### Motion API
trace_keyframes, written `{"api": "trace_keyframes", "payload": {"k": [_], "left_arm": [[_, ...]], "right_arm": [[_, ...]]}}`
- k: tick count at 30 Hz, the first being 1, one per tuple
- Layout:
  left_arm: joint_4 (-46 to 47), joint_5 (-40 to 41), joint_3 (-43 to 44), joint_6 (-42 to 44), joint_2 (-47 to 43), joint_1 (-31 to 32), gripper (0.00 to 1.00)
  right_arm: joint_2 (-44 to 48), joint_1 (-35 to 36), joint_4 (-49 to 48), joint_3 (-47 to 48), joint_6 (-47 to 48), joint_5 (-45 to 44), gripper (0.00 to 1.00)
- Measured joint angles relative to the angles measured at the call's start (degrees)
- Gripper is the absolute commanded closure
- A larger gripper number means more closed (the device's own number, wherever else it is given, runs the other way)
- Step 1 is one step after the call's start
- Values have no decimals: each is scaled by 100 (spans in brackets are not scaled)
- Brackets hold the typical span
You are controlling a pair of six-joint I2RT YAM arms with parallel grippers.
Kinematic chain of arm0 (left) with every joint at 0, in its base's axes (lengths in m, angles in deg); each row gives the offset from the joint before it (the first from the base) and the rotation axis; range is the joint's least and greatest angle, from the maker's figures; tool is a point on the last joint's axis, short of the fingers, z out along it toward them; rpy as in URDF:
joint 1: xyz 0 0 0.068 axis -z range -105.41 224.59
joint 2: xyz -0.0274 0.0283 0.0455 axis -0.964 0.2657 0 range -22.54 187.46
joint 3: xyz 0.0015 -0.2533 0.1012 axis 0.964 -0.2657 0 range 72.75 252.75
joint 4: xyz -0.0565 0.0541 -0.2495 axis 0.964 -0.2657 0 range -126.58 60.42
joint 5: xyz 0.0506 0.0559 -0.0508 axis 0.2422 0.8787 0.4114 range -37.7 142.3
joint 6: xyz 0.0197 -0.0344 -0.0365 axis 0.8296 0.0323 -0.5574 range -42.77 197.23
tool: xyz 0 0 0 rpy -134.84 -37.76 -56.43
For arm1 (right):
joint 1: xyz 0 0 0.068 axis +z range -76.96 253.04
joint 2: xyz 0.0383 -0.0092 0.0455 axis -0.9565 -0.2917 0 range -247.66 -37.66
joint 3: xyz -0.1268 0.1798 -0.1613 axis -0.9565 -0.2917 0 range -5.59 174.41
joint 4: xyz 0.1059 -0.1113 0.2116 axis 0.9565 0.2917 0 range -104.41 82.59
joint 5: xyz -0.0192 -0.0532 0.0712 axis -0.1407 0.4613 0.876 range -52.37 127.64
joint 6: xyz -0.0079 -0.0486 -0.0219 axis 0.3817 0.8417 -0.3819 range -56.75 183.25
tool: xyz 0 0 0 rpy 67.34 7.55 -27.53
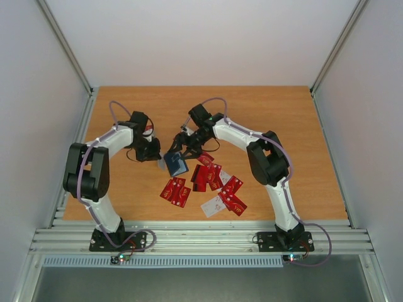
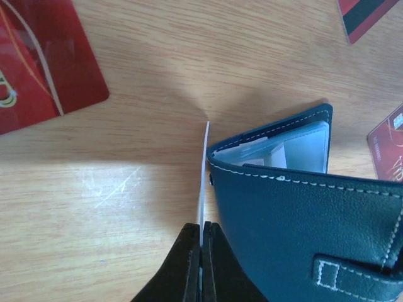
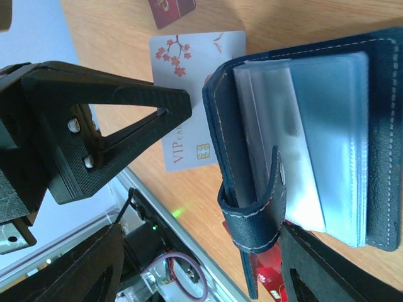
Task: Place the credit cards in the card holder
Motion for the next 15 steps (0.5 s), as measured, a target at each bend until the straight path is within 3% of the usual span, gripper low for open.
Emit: {"api": "trace_keyframes", "payload": {"k": [15], "left_arm": [[831, -962, -352, -446, 133, 9, 100]], "right_arm": [[-13, 315, -874, -133, -654, 267, 32]]}}
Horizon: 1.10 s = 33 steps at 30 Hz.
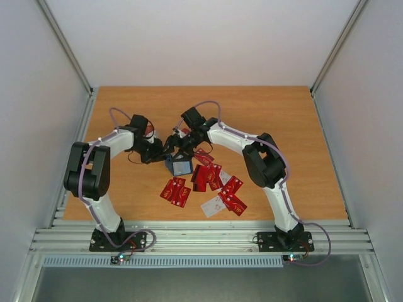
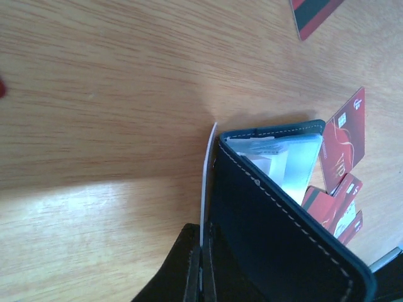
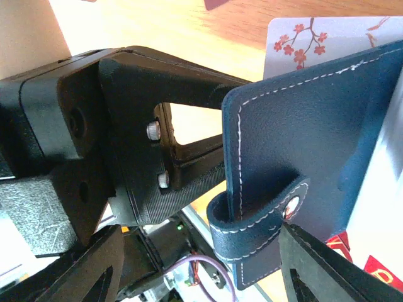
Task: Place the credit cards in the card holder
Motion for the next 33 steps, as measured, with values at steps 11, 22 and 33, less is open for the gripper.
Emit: {"api": "trace_keyframes", "payload": {"k": [11, 22, 33], "left_arm": [[-192, 490, -380, -79, -520, -417, 97], [-706, 400, -758, 157, -876, -514, 98], [-2415, 885, -264, 328, -2918, -597, 100]], "right_arm": [[-535, 256, -424, 437, -391, 192, 32], [-1545, 348, -702, 1331, -767, -240, 32], [-2013, 535, -380, 2260, -741, -518, 32]]}}
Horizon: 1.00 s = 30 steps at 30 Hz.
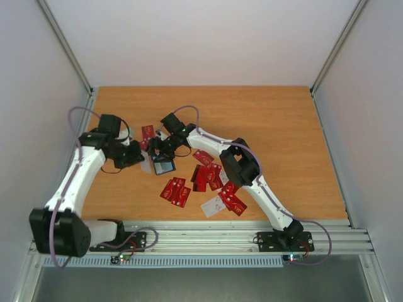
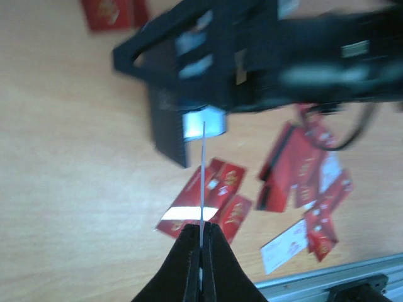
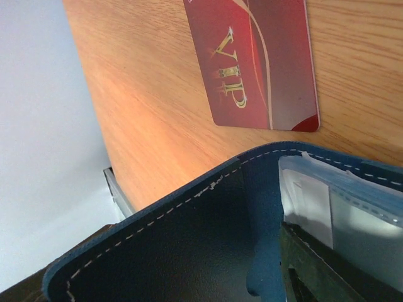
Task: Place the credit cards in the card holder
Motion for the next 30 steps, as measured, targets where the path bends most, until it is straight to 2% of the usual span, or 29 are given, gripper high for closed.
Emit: {"api": "trace_keyframes", "payload": {"k": [4, 7, 11, 16, 23, 30], "left_arm": [[55, -328, 428, 131, -699, 9, 100], [317, -802, 337, 177, -756, 105, 100], [638, -1126, 98, 234, -374, 297, 100], [981, -1154, 70, 332, 267, 590, 100], [896, -708, 463, 704, 1117, 984, 100], [675, 439, 518, 1008, 1281, 977, 100]], "right_arm": [[0, 0, 199, 90, 39, -87, 32], [0, 0, 610, 295, 63, -234, 32], [0, -4, 1108, 577, 103, -385, 32], [0, -7, 1641, 1023, 155, -407, 31], [-2, -140, 2124, 1196, 354, -424, 32], [-2, -240, 2293, 1198, 387, -269, 31]]}}
